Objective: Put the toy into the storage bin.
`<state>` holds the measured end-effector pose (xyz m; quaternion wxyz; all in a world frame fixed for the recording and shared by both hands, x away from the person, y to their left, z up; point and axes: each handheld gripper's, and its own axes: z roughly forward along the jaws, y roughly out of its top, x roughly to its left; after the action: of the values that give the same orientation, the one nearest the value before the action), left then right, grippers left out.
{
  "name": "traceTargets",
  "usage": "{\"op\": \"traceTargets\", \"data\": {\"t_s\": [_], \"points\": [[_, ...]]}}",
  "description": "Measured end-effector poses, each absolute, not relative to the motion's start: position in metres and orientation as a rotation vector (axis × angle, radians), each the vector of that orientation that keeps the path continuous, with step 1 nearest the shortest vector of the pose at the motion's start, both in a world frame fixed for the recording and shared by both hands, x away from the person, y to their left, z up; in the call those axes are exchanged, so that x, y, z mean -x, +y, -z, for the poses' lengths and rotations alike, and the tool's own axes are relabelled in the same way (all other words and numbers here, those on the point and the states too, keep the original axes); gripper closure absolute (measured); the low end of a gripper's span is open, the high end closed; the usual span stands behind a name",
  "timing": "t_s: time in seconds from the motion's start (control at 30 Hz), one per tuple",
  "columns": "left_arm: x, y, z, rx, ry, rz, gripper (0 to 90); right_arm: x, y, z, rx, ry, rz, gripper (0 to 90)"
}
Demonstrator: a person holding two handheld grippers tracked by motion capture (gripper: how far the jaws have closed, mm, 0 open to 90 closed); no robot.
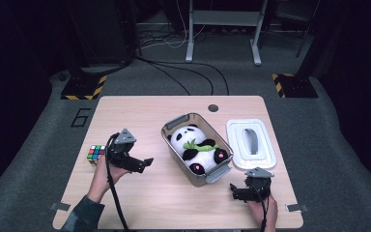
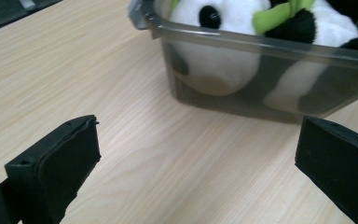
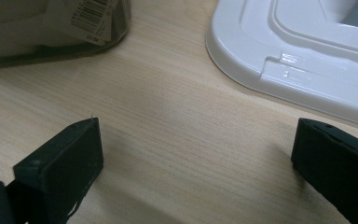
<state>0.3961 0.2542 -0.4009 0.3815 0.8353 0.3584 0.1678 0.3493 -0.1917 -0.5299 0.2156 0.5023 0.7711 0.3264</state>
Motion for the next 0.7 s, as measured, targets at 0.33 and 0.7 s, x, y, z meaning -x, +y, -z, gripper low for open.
{"op": "traceTargets", "data": {"t_s": [0.33, 0.7], "points": [[-0.390, 0.300, 0.422, -2.031, 1.121, -0.528, 0.0, -0.349, -0.192, 0.530, -1.393, 2.138, -0.905, 1.4], [-0.397, 0.337, 0.441, -1.931, 1.286, -0.672, 0.0, -0.349, -0.192, 0.530, -1.393, 2.138, -0.905, 1.4]]}}
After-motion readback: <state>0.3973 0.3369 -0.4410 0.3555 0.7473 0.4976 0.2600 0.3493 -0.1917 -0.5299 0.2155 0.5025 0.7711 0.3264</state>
